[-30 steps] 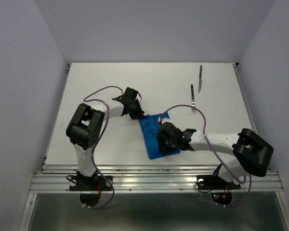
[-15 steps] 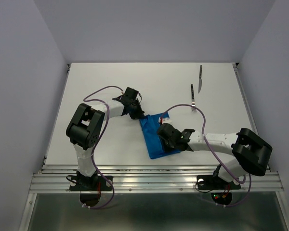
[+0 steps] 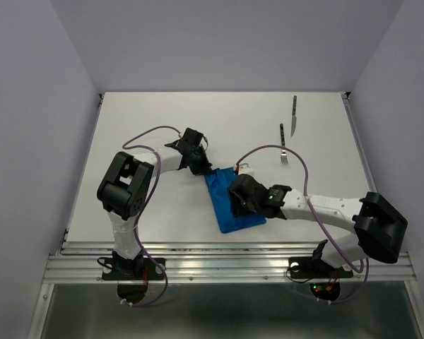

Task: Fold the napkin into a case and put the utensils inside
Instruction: Smooth out the 2/3-rectangle-folded napkin at the center of the board.

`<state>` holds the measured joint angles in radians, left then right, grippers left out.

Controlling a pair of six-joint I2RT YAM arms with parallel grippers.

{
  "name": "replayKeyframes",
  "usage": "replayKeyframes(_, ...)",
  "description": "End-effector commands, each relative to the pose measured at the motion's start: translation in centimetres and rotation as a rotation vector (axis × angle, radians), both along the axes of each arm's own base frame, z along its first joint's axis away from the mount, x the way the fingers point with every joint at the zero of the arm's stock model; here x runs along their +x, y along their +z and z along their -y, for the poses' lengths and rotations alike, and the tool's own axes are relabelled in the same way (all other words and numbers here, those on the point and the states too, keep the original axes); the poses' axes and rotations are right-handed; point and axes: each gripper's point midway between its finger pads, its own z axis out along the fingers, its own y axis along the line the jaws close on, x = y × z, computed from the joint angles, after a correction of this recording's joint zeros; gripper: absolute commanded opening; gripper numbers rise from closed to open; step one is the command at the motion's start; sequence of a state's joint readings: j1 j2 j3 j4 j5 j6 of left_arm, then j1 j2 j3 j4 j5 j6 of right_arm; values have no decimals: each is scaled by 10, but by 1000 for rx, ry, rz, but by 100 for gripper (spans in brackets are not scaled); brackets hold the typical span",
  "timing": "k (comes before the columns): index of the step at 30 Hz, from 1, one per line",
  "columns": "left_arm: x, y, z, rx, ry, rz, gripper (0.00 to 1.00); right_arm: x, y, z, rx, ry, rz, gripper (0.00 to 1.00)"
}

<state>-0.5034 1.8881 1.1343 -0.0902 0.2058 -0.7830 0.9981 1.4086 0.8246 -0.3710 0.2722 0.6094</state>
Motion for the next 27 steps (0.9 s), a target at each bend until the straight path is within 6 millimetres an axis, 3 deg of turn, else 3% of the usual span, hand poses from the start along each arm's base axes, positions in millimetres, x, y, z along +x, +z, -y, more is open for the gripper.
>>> replayKeyframes(1, -5, -9, -7, 63, -6, -26, 0, -3, -5, -15, 5, 16, -4, 54)
replayKeyframes(6, -6, -10, -8, 66, -7, -26, 0, -8, -27, -11, -70, 22, -19, 53)
replayKeyframes(11, -7, -11, -9, 67, -5, -29, 0, -13, -41, -7, -119, 25, -30, 40)
replayKeyframes(19, -7, -11, -8, 64, -4, -26, 0, -15, -44, -5, -134, 13, -28, 24)
replayKeyframes(27, -5, -4, -9, 65, -7, -8, 0, -14, -41, -2, -135, -4, -22, 25)
